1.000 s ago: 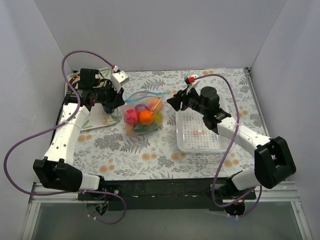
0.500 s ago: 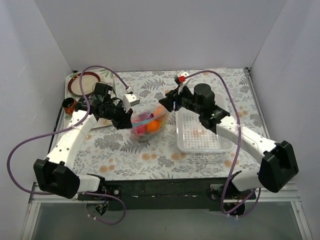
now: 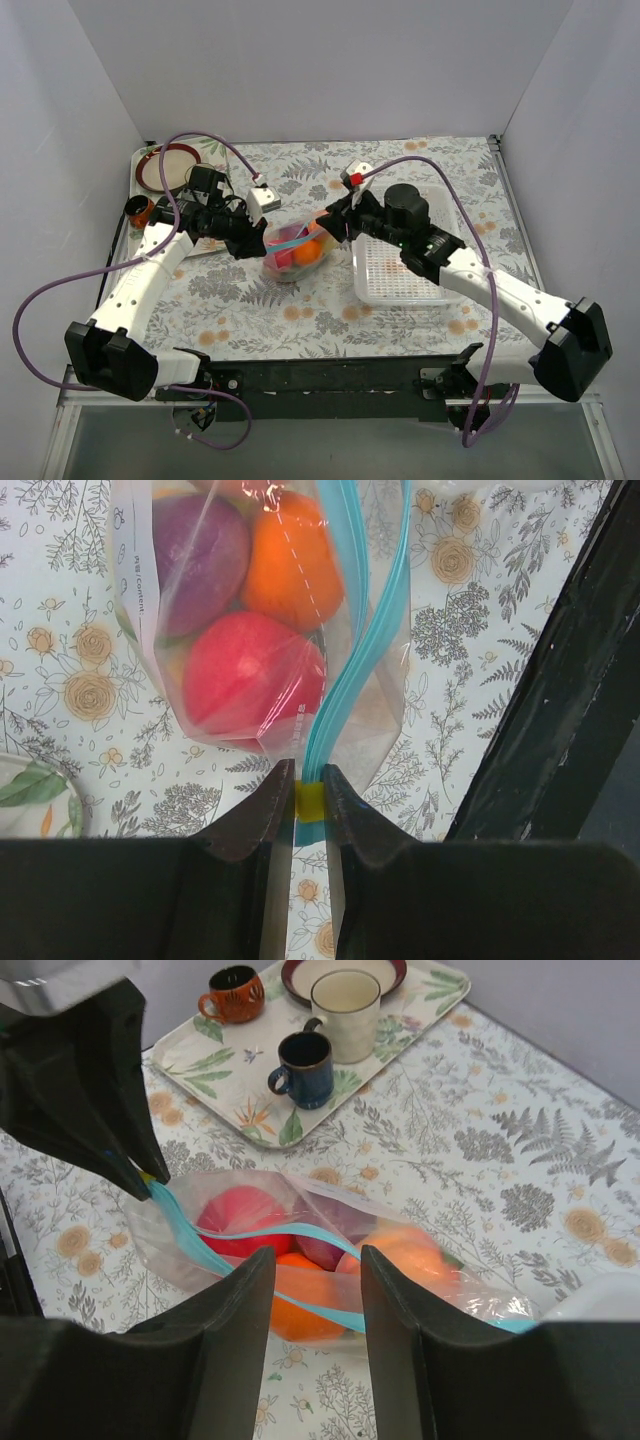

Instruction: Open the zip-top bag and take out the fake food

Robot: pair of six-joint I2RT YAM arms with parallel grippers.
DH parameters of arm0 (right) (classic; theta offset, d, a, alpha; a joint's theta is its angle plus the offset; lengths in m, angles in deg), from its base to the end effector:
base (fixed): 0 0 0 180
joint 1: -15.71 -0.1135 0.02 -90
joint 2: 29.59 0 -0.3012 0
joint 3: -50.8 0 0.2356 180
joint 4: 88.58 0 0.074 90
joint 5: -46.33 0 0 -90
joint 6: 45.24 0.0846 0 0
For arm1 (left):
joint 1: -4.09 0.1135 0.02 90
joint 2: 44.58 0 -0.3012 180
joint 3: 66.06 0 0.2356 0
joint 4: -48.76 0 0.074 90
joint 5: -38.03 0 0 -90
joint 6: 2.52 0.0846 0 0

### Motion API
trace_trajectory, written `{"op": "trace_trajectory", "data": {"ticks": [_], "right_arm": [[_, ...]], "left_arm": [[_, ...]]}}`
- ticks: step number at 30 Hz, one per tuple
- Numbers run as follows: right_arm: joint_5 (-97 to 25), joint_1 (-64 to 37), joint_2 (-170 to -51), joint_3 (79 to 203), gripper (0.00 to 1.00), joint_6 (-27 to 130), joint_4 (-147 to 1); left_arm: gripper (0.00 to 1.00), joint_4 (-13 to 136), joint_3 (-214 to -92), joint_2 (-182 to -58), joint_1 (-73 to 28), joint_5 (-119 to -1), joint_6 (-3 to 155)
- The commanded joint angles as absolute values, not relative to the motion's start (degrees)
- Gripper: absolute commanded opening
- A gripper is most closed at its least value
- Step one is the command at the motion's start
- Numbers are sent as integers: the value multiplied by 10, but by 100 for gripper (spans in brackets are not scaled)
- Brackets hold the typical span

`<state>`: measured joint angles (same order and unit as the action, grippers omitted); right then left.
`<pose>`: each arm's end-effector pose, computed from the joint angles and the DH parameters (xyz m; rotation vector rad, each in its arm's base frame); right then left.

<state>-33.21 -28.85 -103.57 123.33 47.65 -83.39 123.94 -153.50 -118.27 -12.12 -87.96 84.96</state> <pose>0.2233 0.2415 0.3789 -0.7511 1.5752 0.7688 0.2093 -0.1126 0.3335 0.5235 2.5563 -0.9412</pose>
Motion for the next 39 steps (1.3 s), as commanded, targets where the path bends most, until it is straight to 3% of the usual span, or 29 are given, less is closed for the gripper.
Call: {"op": "trace_trajectory", "data": {"ticks": [1, 4, 8, 9, 23, 29, 31, 32, 34, 36, 39], "right_arm": [[-348, -302, -994, 1219, 44, 463, -854], [-348, -302, -1001, 1215, 33, 469, -849], [-347, -303, -1018, 1224, 5, 472, -845], [-348, -303, -1025, 1226, 1, 472, -842], [-349, -303, -1083, 1250, 1, 468, -843], [-339, -302, -1113, 1274, 7, 468, -841], [-333, -303, -1123, 1281, 14, 468, -831], [-328, -303, -1126, 1284, 25, 463, -827], [-315, -303, -1132, 1286, 36, 461, -814], [-308, -304, -1131, 1287, 43, 454, -803], [-319, -316, -1120, 1279, 46, 440, -776]], "left_arm": [[1, 1225, -1540, -1172, -125, -882, 846], [1, 1224, -1539, -1171, -127, -883, 844], [1, 1224, -1541, -1168, -128, -883, 842], [1, 1226, -1540, -1167, -128, -882, 842], [1, 1229, -1540, -1160, -133, -891, 843], [2, 1245, -1539, -1162, -143, -888, 850], [6, 1248, -1539, -1161, -147, -891, 846], [9, 1246, -1539, -1160, -148, -892, 844], [40, 1235, -1536, -1159, -153, -891, 836], [60, 1216, -1534, -1159, -153, -892, 831], [65, 1135, -1519, -1163, -153, -853, 789]]}}
